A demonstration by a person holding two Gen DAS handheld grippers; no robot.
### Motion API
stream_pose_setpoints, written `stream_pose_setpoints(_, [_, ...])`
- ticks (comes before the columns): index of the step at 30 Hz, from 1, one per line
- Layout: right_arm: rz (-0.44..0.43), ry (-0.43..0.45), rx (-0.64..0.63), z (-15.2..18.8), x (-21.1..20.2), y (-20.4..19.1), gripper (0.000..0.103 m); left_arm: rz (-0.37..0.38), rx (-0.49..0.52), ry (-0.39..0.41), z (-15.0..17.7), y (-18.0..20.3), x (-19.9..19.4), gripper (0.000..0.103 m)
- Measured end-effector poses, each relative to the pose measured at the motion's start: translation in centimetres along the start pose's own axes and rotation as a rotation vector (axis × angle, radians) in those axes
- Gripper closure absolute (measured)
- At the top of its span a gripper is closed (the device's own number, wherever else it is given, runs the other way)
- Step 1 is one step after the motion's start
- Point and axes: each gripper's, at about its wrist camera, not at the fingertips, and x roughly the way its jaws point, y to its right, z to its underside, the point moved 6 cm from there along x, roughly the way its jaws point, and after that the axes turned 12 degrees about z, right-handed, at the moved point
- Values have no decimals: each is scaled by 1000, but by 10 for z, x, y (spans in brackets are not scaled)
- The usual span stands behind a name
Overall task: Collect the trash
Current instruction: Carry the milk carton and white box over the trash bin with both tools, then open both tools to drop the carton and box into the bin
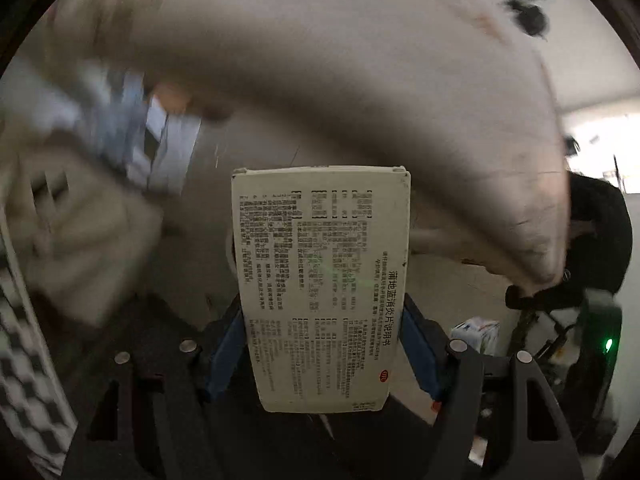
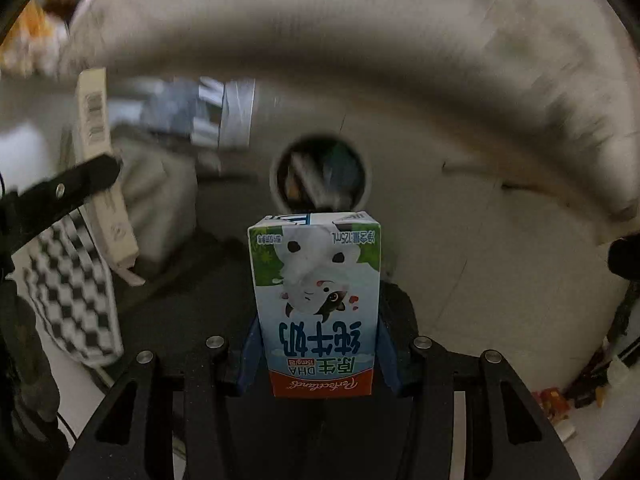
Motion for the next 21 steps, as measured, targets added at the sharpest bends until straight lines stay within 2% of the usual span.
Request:
stream_pose_setpoints(6, [52, -39, -46, -24, 132, -4, 52, 64, -205, -35, 9, -87, 116, 33])
stream_pose_setpoints(11, [63, -33, -7, -79, 231, 3, 52, 148, -317, -47, -15, -145, 214, 33])
stream_pose_setpoints(15, [56, -14, 13, -121, 280, 4, 52, 199, -344, -78, -36, -169, 268, 33])
stream_pose_setpoints(17, [47, -11, 13, -134, 294, 5, 52, 208, -326, -95, -46, -173, 288, 31])
stream_pose_setpoints(18, [42, -9, 13, -140, 301, 5, 52, 206, -321, -101, -47, -175, 292, 30])
stream_pose_setpoints(20, [23, 1, 12, -151, 312, 7, 52, 194, -314, -104, -51, -176, 294, 18])
stream_pose_setpoints(21, [19, 8, 14, -155, 315, 8, 52, 188, -312, -103, -51, -178, 292, 6])
